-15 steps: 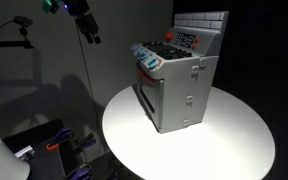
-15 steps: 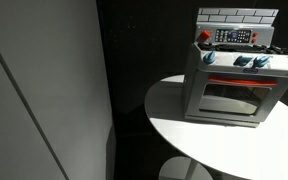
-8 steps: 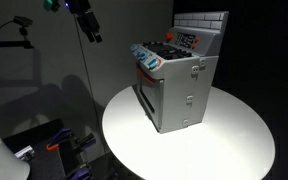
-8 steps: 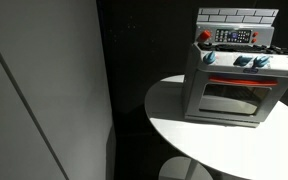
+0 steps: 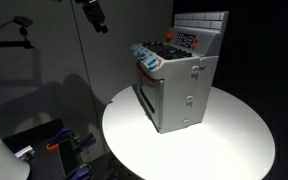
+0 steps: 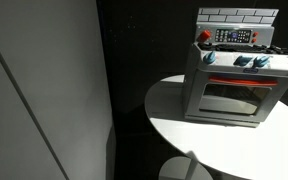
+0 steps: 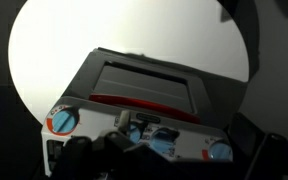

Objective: Push the top right button on the toy stove

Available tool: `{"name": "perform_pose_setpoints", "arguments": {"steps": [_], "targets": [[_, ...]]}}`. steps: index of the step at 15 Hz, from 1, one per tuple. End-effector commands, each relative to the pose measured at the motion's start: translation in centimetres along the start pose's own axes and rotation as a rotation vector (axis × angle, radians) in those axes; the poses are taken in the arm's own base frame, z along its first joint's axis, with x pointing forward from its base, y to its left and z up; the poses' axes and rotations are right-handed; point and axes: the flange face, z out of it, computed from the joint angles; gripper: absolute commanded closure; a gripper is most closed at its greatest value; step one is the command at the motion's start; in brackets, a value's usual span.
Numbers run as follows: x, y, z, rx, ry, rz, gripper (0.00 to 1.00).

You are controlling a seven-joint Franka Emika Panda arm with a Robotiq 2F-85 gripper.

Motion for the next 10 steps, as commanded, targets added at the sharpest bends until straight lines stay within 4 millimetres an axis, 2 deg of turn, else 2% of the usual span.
{"name": "perform_pose_setpoints", "arguments": {"steps": [1,5,10], "targets": [[2.4,1.6,-1.3,0.007,0.048,0.092,0.0],[4.1,3.6,-1.6,-0.004,0.093,0.188,0.0],[5.4,6.0,-1.0,-0.048,0.146,0.303,0.0]]}}
